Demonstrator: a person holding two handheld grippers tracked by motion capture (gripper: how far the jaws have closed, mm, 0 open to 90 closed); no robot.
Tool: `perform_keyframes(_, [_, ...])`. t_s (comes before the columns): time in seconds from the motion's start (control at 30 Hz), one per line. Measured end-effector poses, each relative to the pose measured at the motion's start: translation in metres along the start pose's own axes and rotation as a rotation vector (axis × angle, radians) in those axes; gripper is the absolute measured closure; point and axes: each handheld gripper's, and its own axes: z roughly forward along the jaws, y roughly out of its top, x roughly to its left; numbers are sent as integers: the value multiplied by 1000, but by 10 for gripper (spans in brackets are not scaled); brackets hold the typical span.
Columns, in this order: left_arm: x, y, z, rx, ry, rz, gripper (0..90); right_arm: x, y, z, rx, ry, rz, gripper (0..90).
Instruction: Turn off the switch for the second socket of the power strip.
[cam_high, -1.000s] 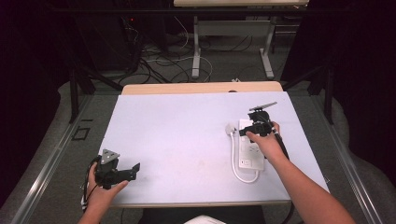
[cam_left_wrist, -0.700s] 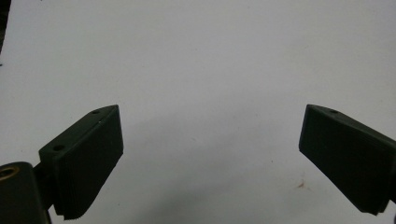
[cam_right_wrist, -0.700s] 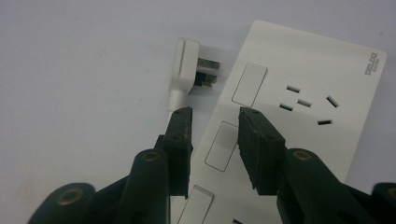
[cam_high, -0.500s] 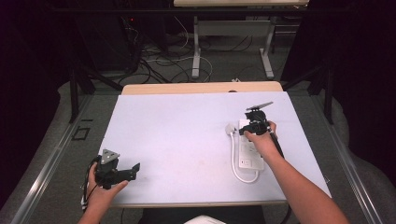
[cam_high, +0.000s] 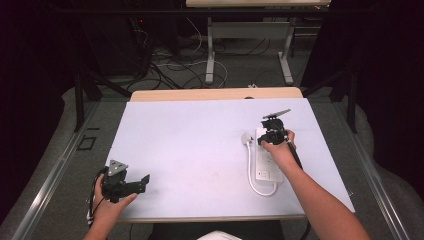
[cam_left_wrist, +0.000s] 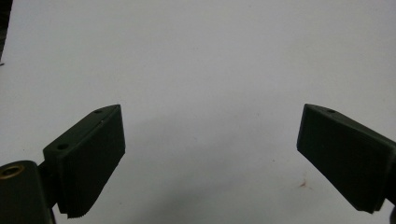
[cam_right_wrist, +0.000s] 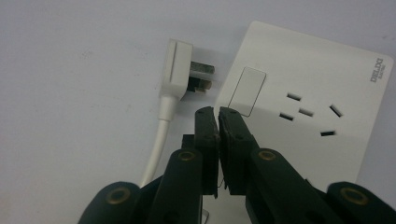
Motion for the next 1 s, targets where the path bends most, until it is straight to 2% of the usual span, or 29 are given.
perform_keyframes(0.33, [0, 0, 0, -2, 0, -1, 79, -5, 0, 6, 9, -9, 6, 900])
perform_keyframes(0.4, [0, 0, 0, -3, 0, -1, 79, -6, 0, 6, 2, 5, 14, 900])
perform_keyframes(0.47, [0, 0, 0, -2, 0, 0, 79, -7, 0, 6, -3, -4, 15, 900])
perform_keyframes(0.73, [0, 0, 0, -2, -1, 0, 79, -6, -1, 7, -4, -15, -8, 900])
perform_keyframes(1.0, [0, 0, 0, 0, -1, -1, 79, -9, -2, 9, -16, -13, 12, 892])
